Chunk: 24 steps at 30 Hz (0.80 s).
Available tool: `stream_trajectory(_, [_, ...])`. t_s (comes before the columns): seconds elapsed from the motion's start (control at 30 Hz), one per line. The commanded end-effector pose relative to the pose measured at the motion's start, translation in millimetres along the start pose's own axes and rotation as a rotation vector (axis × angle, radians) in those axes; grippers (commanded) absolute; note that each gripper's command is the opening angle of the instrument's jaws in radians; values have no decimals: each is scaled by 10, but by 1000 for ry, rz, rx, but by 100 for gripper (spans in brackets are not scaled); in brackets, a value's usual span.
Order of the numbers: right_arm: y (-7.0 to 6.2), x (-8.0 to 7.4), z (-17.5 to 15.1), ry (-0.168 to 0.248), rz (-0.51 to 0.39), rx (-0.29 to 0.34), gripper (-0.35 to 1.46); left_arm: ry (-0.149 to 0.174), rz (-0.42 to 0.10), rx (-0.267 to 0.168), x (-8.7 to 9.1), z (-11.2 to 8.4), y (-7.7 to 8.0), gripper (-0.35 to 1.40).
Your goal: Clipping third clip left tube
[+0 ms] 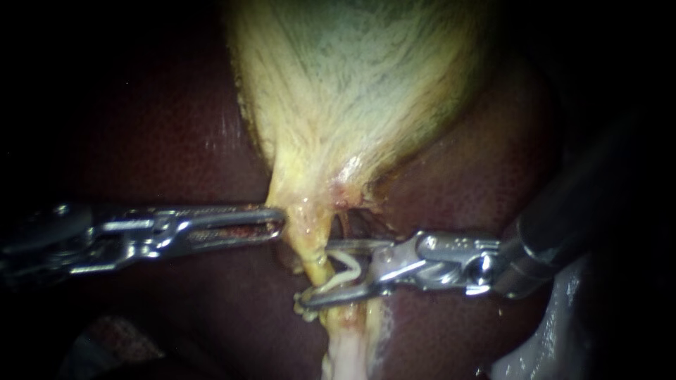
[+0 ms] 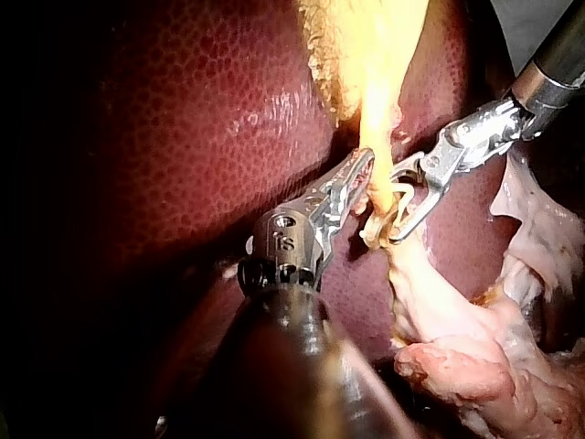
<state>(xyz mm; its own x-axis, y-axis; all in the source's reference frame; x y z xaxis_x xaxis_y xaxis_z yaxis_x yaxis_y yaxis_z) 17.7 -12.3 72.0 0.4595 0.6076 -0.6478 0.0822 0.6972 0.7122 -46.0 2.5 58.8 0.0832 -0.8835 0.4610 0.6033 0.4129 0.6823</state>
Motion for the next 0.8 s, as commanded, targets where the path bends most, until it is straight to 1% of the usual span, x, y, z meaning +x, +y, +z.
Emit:
stream_trajectory(0.03, [-3,1,1,3,-2,17,56,0,0,-1,0,1,0,-35])
stream_trajectory(0.1, [-7,5,2,21,3,50,56,0,0,-1,0,1,0,-35])
stream_trajectory(0.2, [-9,14,-1,42,6,55,55,0,0,-1,0,1,0,-35])
stream_trajectory(0.27, [-8,21,-6,57,5,54,55,0,0,-1,0,1,0,-35])
stream_trajectory(0.5, [-3,49,-27,130,26,56,53,0,6,-1,0,1,0,-35])
stream_trajectory(0.57, [0,60,-32,155,35,53,53,0,6,-1,1,1,0,-35])
stream_trajectory(0.67, [2,71,-36,175,44,46,52,0,6,-1,1,2,0,-35])
stream_trajectory(0.8, [6,79,-40,184,52,36,50,0,6,-1,1,2,0,-35])
